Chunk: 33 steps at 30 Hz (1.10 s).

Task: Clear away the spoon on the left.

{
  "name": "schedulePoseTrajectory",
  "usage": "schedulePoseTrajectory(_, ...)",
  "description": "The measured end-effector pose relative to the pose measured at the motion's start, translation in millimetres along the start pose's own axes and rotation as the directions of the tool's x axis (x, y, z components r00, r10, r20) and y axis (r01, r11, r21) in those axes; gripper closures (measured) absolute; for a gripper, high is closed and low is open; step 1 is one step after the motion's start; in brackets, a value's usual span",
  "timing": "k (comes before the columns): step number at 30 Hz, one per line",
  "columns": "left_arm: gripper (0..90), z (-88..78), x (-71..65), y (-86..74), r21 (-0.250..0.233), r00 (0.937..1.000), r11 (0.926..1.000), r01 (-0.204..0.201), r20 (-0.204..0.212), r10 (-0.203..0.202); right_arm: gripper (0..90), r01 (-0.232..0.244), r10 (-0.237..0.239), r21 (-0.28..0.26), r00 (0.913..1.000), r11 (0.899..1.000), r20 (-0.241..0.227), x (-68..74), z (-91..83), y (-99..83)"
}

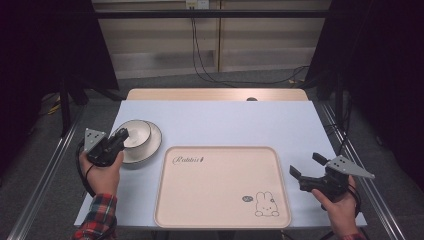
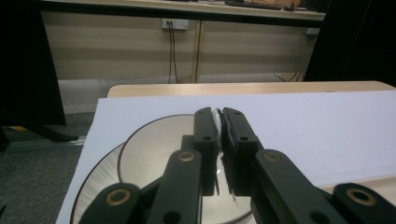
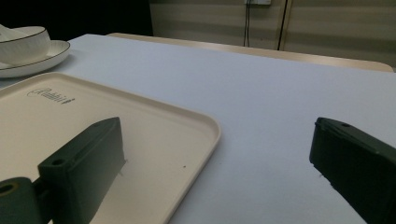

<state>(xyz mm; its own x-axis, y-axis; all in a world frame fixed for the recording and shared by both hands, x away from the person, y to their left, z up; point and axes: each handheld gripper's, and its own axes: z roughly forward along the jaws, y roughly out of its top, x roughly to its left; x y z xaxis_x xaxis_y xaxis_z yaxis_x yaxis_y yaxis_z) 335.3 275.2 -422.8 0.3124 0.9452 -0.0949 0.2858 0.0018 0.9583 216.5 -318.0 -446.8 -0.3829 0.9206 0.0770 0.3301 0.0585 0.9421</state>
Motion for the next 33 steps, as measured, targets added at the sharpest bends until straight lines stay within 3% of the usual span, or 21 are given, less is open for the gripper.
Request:
schedulePoseTrajectory(12, 84.1, 18.3, 3.7, 12.6, -0.005, 0.9996, 0.9999, 0.014, -0.023, -0.014, 2.8, 0.004, -0.004, -0.003, 0.9999, 1.000, -0.011, 1.4, -0.6, 0.3)
schedulePoseTrajectory(23, 84.3, 36.1, 6.1, 14.3, -0.059, 0.9981, 0.9970, 0.049, -0.036, -0.051, 2.6, -0.004, 0.004, -0.003, 1.0000, 1.000, -0.006, -0.7, -1.6, -0.4)
schedulePoseTrajectory(33, 84.8, 46.4, 5.3, 16.5, -0.065, 0.9980, 0.9969, 0.045, -0.041, -0.047, 1.8, 0.008, -0.008, 0.001, 0.9999, 1.000, -0.007, -1.1, 0.0, -1.0)
